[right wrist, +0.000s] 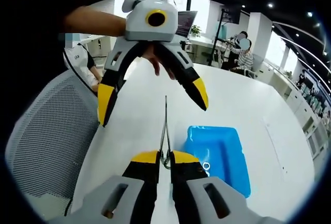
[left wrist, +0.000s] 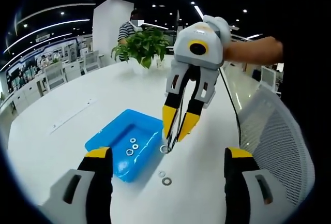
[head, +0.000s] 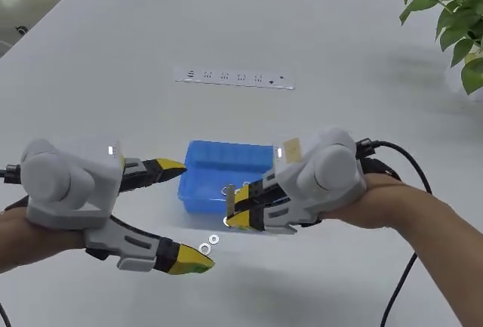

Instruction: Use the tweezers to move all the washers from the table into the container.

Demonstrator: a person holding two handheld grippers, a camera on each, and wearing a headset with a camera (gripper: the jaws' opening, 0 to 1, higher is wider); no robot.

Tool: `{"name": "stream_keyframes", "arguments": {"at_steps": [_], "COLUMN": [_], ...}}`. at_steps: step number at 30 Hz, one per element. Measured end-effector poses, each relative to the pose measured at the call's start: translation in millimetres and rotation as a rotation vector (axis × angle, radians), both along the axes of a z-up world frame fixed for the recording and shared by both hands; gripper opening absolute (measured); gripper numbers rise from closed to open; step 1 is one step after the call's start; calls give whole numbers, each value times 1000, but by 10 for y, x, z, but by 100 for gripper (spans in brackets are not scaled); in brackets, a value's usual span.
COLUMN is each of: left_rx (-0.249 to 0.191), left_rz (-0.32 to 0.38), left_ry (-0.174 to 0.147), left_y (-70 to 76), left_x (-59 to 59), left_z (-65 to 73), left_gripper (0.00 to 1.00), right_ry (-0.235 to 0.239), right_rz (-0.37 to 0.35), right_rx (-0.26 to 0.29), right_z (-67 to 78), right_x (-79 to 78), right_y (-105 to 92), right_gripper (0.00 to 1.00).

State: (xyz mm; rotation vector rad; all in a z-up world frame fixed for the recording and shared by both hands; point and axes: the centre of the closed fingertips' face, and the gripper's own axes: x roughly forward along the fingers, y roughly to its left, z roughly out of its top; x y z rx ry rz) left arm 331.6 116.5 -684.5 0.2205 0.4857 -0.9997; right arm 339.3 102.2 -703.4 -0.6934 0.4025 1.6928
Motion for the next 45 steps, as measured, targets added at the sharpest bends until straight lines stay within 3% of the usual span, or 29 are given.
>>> {"name": "stream_keyframes", "arguments": {"at_steps": [9,19,34,45], "left_rx": [3,-1,-10,-19], "left_rz": [25,41,60,65], "left_ry": [-9,-14,-27,-30], "left_y": [46,100,158,182], "left_x": [4,20,122,185], "left_z": [12,28,58,81], "left_gripper": [99,99,99,99], "right_ry": [-15,-29,-46,-20], "right_rz": [6,-10,-34,-35], "right_rx": [27,51,66,68], "right_z": [201,264,127,-59], "right_x": [102,297,571,646], "right_y": [66,125,237,344], "right_gripper": [9,9,9,9]}}
